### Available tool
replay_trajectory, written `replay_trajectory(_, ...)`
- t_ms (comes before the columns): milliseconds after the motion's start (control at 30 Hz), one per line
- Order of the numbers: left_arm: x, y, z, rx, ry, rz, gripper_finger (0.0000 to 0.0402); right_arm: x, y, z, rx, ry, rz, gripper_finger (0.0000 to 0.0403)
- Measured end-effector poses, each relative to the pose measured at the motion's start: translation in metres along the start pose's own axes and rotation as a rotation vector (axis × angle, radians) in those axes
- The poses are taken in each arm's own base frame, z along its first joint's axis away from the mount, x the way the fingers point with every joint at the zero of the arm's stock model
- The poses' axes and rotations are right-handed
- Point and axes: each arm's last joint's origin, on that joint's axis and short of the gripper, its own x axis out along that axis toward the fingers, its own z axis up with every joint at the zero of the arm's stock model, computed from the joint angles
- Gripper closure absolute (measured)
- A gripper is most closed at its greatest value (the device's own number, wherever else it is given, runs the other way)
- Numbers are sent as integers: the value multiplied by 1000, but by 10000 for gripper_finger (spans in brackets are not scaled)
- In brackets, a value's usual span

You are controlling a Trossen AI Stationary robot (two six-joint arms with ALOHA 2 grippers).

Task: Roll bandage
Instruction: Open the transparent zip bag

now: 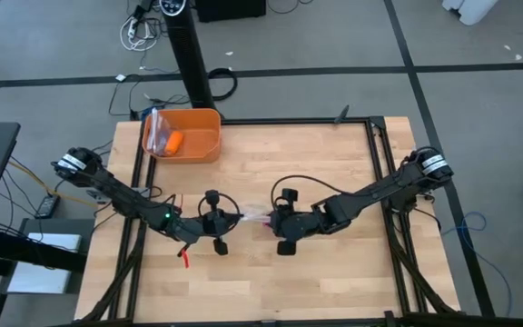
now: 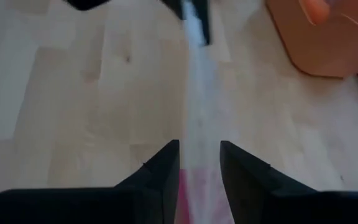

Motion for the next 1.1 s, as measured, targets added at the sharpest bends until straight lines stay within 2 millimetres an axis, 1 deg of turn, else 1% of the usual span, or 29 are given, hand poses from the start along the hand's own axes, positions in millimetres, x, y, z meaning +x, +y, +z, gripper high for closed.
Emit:
replay_trajectory(133,0,0,1,-10,-11,1,401,2,-5,0,5,5,-22,299)
replay_trajectory(433,0,1,3,-25,-29,-1,401,15,-6,-3,-6,31,-9,369)
replay_trajectory(500,0,1,4,-26,-29,-2,401,16,-7,-6,-20,50,-25,389)
replay_trajectory(567,0,1,4,-27,-31,-2,400,15,-7,-5,-22,37,-55,397)
replay_trajectory(633,0,1,3,-24,-25,16,392,11,-8,-4,-18,28,-68,396)
replay_trajectory(700,-1,2,2,9,-6,74,380,7,-9,0,-1,14,-68,398)
replay_trajectory(867,-5,3,4,114,20,192,332,-3,-10,7,21,42,-84,400)
replay_trajectory(933,-6,1,11,131,11,204,312,-7,-14,9,37,56,-103,400)
replay_trajectory(1000,-10,-2,21,148,-10,201,294,-8,-17,13,72,54,-113,401)
replay_trajectory(1100,-18,-8,47,168,-75,164,276,-7,-20,14,93,60,-110,401)
